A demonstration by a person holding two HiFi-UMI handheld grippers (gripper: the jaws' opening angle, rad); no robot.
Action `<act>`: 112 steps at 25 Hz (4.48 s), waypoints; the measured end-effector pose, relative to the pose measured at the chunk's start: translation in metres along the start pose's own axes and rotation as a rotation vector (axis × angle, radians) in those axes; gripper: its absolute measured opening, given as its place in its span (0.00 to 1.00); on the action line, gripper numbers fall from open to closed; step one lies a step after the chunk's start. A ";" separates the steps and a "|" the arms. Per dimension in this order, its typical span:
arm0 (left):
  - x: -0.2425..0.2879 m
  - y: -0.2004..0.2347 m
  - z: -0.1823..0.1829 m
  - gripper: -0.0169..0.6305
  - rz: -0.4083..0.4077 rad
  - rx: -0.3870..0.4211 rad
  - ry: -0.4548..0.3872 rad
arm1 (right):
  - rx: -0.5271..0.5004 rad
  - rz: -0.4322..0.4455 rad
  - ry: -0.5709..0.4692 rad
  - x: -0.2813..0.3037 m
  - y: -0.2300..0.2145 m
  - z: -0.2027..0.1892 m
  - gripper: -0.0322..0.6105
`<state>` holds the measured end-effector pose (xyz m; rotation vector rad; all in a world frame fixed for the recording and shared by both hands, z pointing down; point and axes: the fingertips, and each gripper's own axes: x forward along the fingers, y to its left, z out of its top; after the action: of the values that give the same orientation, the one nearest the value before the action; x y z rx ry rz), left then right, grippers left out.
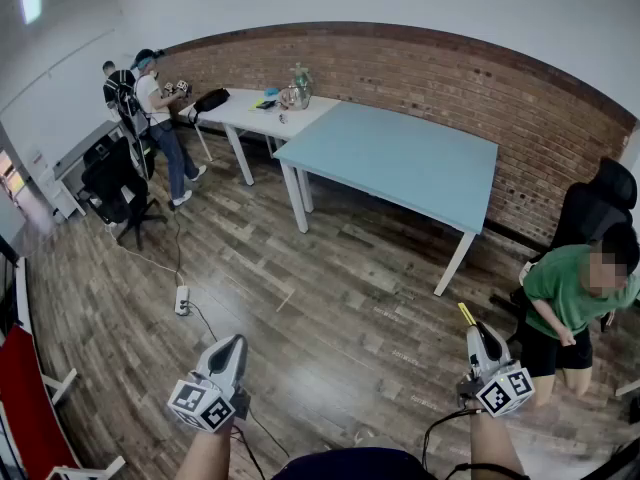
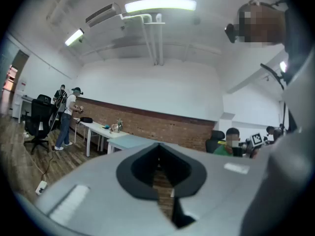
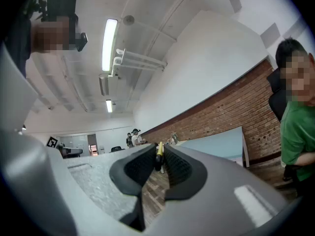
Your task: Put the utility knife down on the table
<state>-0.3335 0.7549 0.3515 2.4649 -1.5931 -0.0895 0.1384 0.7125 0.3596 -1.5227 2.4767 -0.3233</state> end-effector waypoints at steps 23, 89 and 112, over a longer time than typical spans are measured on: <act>0.066 0.004 -0.006 0.01 0.032 0.047 0.043 | 0.036 0.079 -0.009 0.042 -0.033 0.004 0.13; 0.586 0.295 0.098 0.01 -0.127 0.048 0.042 | 0.019 -0.144 -0.059 0.514 -0.213 0.045 0.13; 0.789 0.261 0.129 0.01 -0.268 0.149 0.050 | 0.086 -0.170 -0.104 0.611 -0.324 0.040 0.13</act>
<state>-0.2600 -0.0826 0.3260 2.7598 -1.2845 0.0521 0.1549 0.0198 0.3760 -1.6732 2.2307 -0.3639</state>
